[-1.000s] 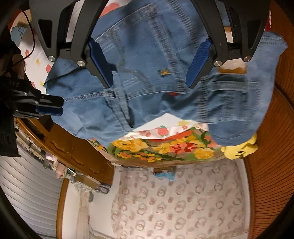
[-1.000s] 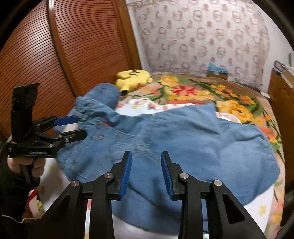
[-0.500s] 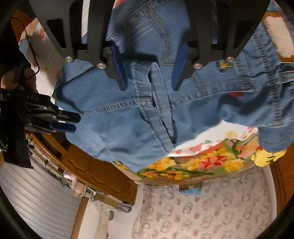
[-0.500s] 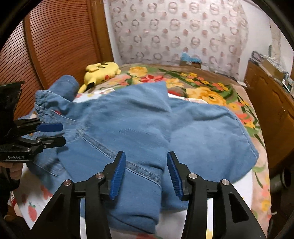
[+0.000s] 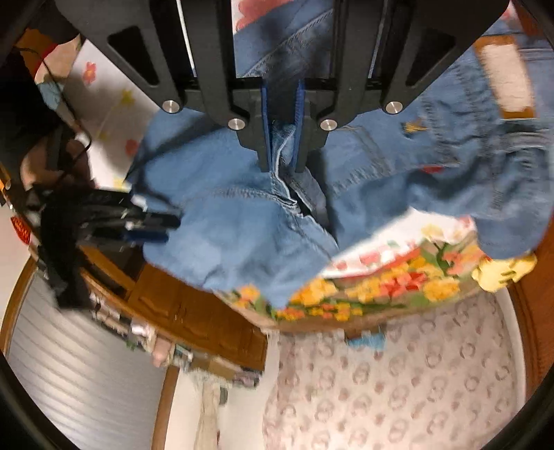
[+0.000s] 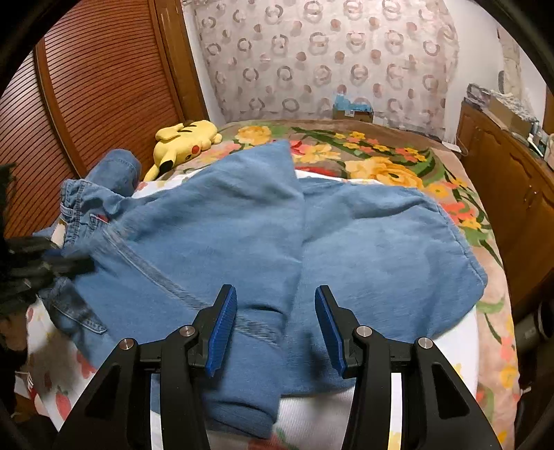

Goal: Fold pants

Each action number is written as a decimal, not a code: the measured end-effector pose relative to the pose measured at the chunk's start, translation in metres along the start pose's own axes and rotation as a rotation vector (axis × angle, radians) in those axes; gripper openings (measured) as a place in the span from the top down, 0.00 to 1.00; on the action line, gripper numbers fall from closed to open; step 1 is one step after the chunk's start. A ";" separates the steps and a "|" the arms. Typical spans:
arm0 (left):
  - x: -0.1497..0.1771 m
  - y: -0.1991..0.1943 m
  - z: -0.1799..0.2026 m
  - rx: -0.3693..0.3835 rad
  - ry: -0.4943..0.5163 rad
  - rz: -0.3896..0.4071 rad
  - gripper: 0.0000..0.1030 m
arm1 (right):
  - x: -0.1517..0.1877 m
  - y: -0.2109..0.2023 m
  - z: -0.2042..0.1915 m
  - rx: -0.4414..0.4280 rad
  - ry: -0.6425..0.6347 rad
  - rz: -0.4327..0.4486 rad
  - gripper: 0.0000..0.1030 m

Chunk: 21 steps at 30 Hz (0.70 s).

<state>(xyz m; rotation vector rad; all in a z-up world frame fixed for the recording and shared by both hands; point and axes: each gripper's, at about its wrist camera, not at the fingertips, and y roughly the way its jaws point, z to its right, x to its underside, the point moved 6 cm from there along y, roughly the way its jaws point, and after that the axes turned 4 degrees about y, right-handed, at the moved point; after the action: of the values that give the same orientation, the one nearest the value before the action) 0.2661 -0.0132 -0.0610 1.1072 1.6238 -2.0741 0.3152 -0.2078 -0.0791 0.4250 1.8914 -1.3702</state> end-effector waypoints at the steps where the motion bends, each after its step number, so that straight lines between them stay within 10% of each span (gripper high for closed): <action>1: -0.002 -0.009 -0.001 -0.006 -0.001 0.017 0.88 | 0.000 -0.001 -0.001 -0.001 -0.002 0.005 0.52; 12: -0.013 -0.114 -0.047 -0.162 -0.043 0.170 0.88 | -0.004 -0.001 -0.035 -0.057 -0.049 0.040 0.52; 21: 0.024 -0.106 -0.061 -0.197 -0.099 0.088 0.86 | -0.004 0.006 -0.046 -0.107 -0.098 0.046 0.52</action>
<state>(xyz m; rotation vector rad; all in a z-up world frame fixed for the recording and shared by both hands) 0.2066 0.0828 -0.0084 0.9764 1.6592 -1.8384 0.3047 -0.1622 -0.0735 0.3400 1.8530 -1.2317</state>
